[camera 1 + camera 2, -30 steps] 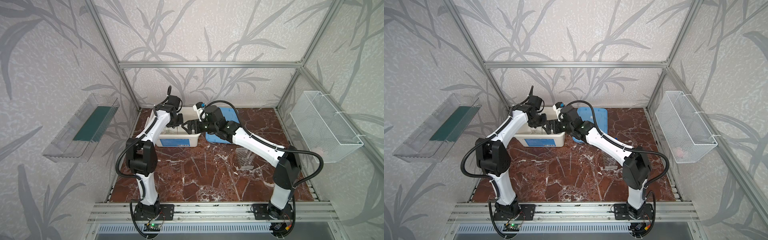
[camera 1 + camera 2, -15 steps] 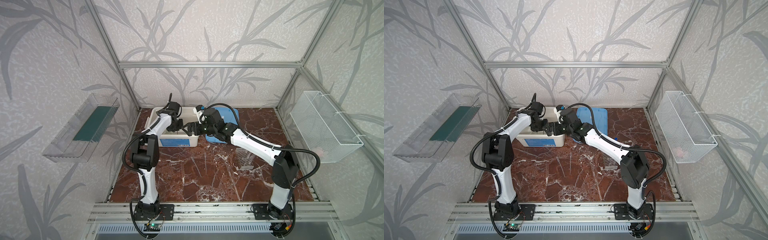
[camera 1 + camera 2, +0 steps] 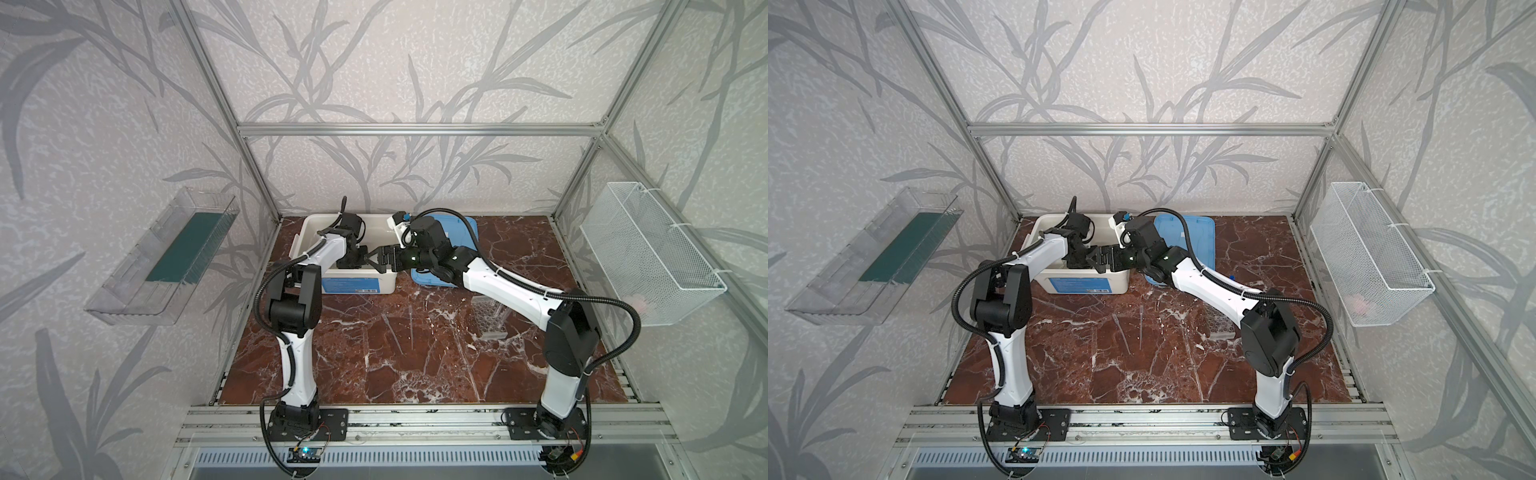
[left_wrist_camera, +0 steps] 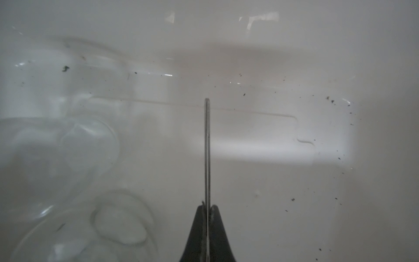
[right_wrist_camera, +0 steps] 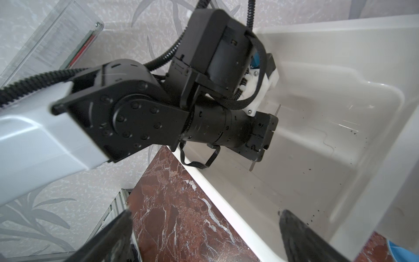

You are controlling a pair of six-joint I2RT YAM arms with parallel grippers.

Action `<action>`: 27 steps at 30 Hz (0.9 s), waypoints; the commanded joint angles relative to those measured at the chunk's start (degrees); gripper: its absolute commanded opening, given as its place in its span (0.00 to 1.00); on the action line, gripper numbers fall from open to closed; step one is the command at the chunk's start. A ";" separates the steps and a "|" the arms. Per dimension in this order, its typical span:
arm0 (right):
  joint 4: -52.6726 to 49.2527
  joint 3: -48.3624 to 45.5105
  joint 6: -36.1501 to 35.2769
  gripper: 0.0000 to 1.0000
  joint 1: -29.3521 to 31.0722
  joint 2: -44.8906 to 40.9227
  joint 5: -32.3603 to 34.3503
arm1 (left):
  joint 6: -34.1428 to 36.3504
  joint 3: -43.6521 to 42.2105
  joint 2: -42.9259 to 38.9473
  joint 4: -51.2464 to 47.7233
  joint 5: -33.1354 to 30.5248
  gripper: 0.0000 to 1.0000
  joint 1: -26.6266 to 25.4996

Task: Organize the chemistry lab equipment
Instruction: 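Open the left gripper to drop the tweezers and lift out of the tub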

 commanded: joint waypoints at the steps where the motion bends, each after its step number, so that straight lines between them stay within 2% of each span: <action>1: 0.25 1.48 -0.55 0.99 -0.06 -0.04 -1.34 | -1.37 -1.58 0.39 2.56 0.84 0.00 0.16; 4: -0.09 1.37 -0.59 0.99 -0.06 0.02 -1.14 | -1.86 -2.70 1.43 3.58 2.07 0.00 0.18; 14: -1.10 1.95 0.01 0.99 -0.15 1.51 -1.38 | -2.36 -5.68 1.62 6.61 0.04 0.00 0.00; 17: -2.10 2.83 0.15 0.99 -0.24 2.37 -2.19 | -2.24 -4.17 2.12 4.37 -0.17 0.09 0.07; 22: -2.67 2.98 0.03 0.99 -0.24 2.55 -2.32 | -2.47 -4.35 0.19 3.90 -1.23 0.17 0.00; 24: -2.82 2.94 0.02 0.99 -0.24 2.40 -2.37 | -2.08 -4.01 -1.00 3.07 -2.98 0.27 -0.13; 25: -2.74 2.87 0.08 0.99 -0.22 2.32 -2.39 | -2.12 -3.24 -1.32 1.91 -3.59 0.28 -0.08; 27: -2.79 2.89 0.10 0.99 -0.32 2.28 -2.56 | -1.79 -2.67 -2.18 0.66 -3.73 0.38 -0.15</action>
